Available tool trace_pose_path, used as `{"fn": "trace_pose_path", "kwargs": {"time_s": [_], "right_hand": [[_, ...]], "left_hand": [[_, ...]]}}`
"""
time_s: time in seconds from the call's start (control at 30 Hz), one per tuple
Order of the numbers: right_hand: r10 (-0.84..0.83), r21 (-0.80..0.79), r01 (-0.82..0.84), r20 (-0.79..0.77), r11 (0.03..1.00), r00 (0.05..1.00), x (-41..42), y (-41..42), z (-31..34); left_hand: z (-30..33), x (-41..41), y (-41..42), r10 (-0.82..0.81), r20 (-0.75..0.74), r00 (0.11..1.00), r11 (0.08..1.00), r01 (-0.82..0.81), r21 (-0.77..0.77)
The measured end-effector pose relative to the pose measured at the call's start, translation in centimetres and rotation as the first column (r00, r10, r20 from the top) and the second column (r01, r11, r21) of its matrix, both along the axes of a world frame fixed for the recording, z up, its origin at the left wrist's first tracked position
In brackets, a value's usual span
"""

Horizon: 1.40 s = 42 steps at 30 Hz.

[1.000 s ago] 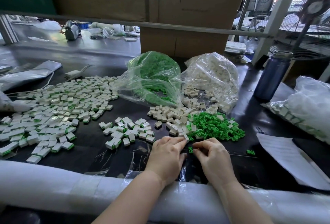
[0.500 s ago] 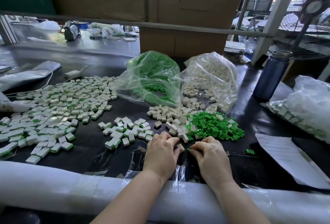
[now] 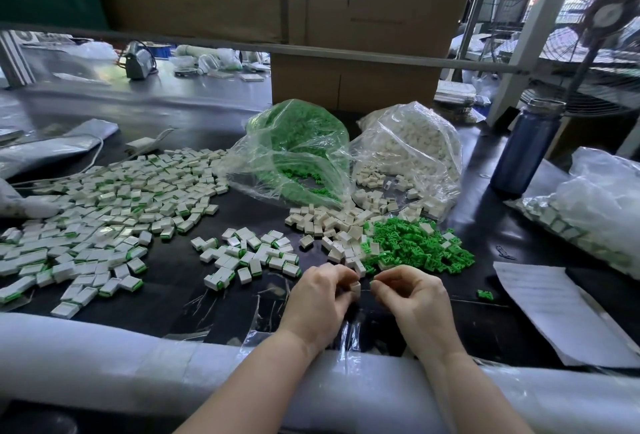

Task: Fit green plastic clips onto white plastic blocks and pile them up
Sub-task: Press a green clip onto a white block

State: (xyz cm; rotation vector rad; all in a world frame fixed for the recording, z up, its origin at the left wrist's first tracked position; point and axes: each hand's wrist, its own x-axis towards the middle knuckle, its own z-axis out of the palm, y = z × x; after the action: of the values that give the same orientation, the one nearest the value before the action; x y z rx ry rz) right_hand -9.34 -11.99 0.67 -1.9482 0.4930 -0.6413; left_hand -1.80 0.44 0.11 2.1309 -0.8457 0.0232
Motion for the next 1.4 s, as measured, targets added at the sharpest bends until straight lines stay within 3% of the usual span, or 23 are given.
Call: {"fn": "trace_pose_path", "kwargs": {"time_s": [0.3,0.5,0.77,1.1,1.4], "right_hand": [[0.079,-0.001,-0.079,0.056,0.997,0.995,0.0,-0.14,0.08],[0.126,0.059,-0.133,0.11,0.989,0.986,-0.09,0.0,0.26],[0.124,0.052,-0.128,0.074,0.99,0.99,-0.21,-0.01,0.38],[0.169,0.116,-0.177,0.076,0.977,0.983,-0.17,0.16,0.47],[0.191,0.155,-0.194,0.032,0.969,0.981,-0.3,-0.04,0.41]], "left_hand": [[0.34,-0.27,0.05,-0.093,-0.147,0.985,0.982,0.067,-0.177],[0.49,-0.13,0.17,-0.212,-0.37,0.905,0.946,0.094,-0.311],[0.51,0.29,0.42,-0.25,-0.463,0.85,0.925,0.069,-0.373],[0.69,0.18,0.43,-0.272,-0.504,0.82,0.911,0.051,-0.408],[0.64,0.04,0.38,-0.253,-0.435,0.864,0.943,0.119,-0.311]]}}
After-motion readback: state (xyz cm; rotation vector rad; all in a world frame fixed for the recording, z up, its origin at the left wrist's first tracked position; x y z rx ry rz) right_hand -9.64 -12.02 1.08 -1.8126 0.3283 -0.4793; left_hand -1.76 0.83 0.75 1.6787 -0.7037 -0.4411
